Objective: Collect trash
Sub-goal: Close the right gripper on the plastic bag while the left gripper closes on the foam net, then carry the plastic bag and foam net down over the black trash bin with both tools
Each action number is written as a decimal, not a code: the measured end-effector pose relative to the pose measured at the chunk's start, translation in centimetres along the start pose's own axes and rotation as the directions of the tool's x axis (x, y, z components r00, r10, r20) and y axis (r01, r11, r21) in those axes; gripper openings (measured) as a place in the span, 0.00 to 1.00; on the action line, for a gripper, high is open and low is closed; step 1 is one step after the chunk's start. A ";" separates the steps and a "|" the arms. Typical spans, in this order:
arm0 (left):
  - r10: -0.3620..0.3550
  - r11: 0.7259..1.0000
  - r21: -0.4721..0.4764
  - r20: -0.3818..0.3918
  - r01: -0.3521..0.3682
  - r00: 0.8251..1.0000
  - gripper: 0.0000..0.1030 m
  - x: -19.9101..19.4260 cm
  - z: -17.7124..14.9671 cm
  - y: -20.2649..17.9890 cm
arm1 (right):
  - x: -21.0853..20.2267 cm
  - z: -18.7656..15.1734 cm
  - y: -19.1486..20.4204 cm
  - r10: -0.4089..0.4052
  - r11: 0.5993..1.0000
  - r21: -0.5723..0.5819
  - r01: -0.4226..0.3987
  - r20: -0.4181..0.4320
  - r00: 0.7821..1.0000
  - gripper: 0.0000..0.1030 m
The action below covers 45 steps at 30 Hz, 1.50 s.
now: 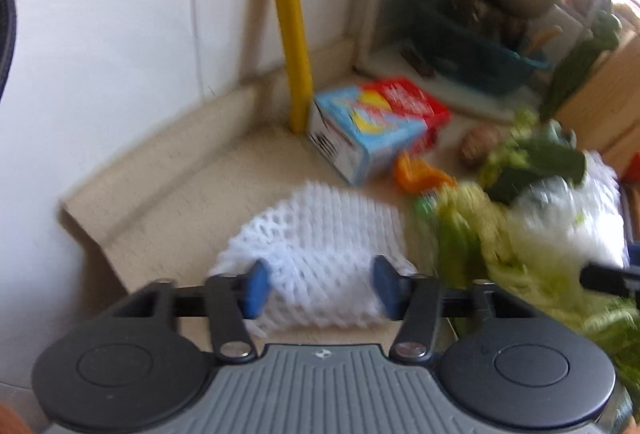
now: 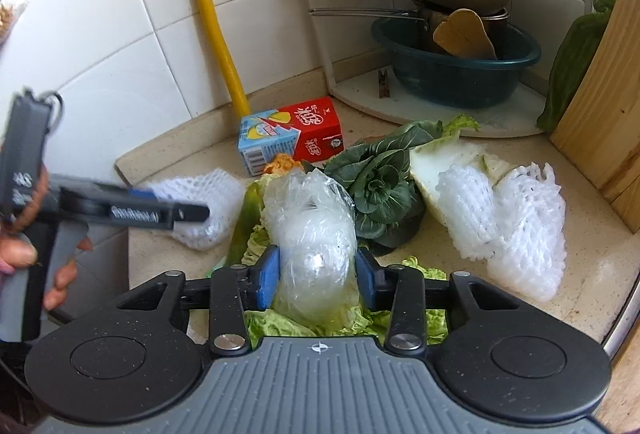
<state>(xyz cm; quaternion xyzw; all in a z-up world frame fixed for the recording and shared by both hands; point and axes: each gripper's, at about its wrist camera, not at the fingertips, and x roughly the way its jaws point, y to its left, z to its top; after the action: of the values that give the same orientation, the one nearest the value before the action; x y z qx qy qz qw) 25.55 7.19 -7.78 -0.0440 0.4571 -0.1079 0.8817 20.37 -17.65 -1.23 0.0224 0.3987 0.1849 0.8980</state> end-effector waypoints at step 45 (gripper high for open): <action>-0.045 0.960 -0.252 0.294 0.122 0.955 0.07 -17.1 -6.0 6.5 | -5.0 1.0 4.7 0.353 0.910 0.176 -0.376 0.150 0.923 0.35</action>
<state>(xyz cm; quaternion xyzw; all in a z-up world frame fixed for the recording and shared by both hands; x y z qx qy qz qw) 12.04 17.57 1.19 -0.1969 0.3332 -0.0754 0.9190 16.59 -14.95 3.87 0.1979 0.3519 0.3066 0.8620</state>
